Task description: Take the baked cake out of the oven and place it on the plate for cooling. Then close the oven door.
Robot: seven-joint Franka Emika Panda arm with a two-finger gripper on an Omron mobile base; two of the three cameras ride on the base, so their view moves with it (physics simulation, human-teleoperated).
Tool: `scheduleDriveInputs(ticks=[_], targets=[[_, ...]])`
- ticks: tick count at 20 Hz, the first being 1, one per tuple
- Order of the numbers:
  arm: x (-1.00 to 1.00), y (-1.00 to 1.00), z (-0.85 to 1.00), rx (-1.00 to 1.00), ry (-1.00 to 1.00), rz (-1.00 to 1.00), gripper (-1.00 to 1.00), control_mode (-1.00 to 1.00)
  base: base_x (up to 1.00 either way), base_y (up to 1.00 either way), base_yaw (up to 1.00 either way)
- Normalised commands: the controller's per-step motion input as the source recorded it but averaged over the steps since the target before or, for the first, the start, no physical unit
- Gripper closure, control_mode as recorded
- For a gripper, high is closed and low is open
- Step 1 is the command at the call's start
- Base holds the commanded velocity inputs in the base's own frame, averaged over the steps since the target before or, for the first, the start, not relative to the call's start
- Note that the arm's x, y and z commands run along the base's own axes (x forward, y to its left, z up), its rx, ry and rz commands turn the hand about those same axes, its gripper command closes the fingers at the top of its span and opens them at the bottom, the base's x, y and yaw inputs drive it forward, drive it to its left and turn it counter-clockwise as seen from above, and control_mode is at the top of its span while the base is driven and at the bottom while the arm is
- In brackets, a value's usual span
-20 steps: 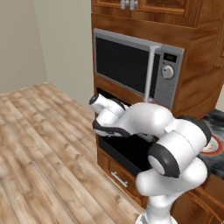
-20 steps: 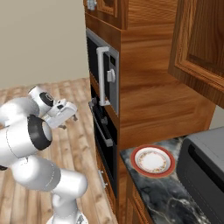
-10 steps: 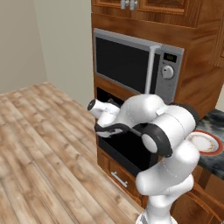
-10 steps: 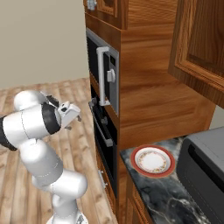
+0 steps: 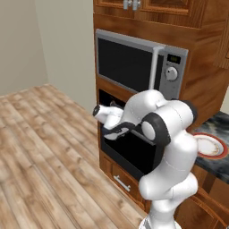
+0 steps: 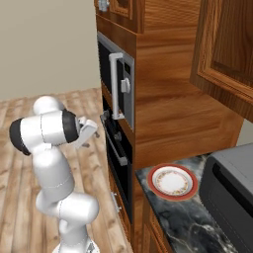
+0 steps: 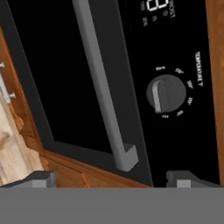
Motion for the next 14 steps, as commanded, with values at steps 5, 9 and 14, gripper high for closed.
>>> scheduleDriveInputs(ticks=[5, 9, 14], targets=[[0.01, -0.22, -0.27, -0.05, -0.04, 0.0, -1.0, -1.0, 0.0, 0.0, 0.0], [0.02, -0.18, -0.28, -0.05, -0.05, 0.0, -1.0, -1.0, 0.0, 0.0, 0.0], [0.1, -0.17, -0.17, -0.05, -0.07, 0.0, -1.0, -1.0, 0.0, 0.0, 0.0]])
